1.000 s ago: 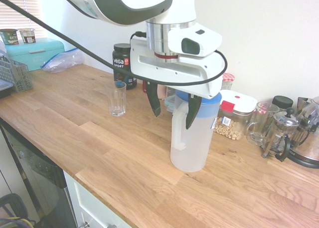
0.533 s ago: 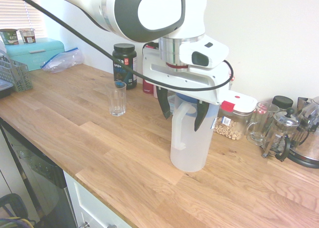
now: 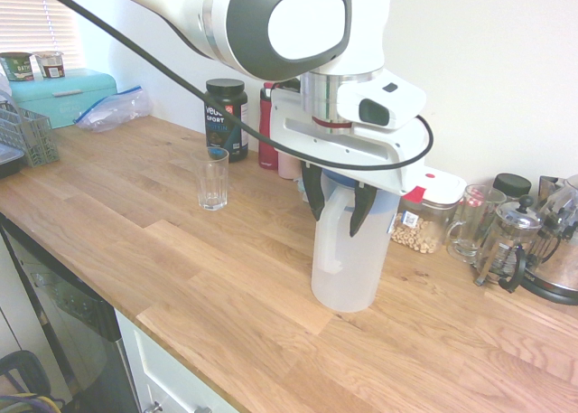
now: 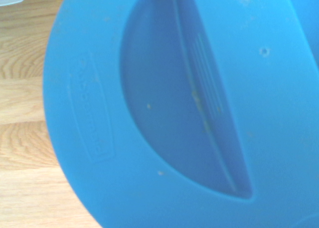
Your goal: Pour me some water
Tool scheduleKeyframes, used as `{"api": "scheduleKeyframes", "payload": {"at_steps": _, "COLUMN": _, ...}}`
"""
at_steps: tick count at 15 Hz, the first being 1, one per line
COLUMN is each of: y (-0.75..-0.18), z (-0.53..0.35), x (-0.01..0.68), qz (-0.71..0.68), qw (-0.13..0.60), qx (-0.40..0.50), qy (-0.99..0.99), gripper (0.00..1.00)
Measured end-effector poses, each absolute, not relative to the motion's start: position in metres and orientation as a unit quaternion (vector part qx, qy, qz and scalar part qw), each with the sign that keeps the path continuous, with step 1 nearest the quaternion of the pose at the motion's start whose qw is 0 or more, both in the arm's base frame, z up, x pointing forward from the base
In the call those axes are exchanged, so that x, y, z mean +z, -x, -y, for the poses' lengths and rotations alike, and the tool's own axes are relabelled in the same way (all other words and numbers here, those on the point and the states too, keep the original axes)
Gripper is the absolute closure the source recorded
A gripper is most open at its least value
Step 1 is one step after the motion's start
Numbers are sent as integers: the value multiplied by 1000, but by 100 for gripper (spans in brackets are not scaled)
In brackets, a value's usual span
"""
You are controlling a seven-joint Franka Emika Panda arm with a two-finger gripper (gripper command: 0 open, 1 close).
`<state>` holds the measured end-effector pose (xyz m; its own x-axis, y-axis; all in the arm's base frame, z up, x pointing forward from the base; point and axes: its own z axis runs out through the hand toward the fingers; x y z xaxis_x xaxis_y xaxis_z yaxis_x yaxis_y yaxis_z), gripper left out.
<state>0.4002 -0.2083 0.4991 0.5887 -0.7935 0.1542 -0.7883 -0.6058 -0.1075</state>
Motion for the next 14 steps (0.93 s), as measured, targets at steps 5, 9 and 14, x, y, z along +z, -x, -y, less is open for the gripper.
{"api": "scheduleKeyframes", "payload": {"at_steps": 5, "y": -402, "z": 210, "x": 494, "qz": -446, "qw": 15, "qx": -87, "qy": 891, "gripper": 100}}
{"api": "scheduleKeyframes", "payload": {"at_steps": 9, "y": -403, "z": 208, "x": 493, "qz": -444, "qw": 14, "qx": -87, "qy": 892, "gripper": 100}}
{"api": "scheduleKeyframes", "payload": {"at_steps": 14, "y": -403, "z": 204, "x": 495, "qz": -442, "qw": 13, "qx": -86, "qy": 893, "gripper": 100}}
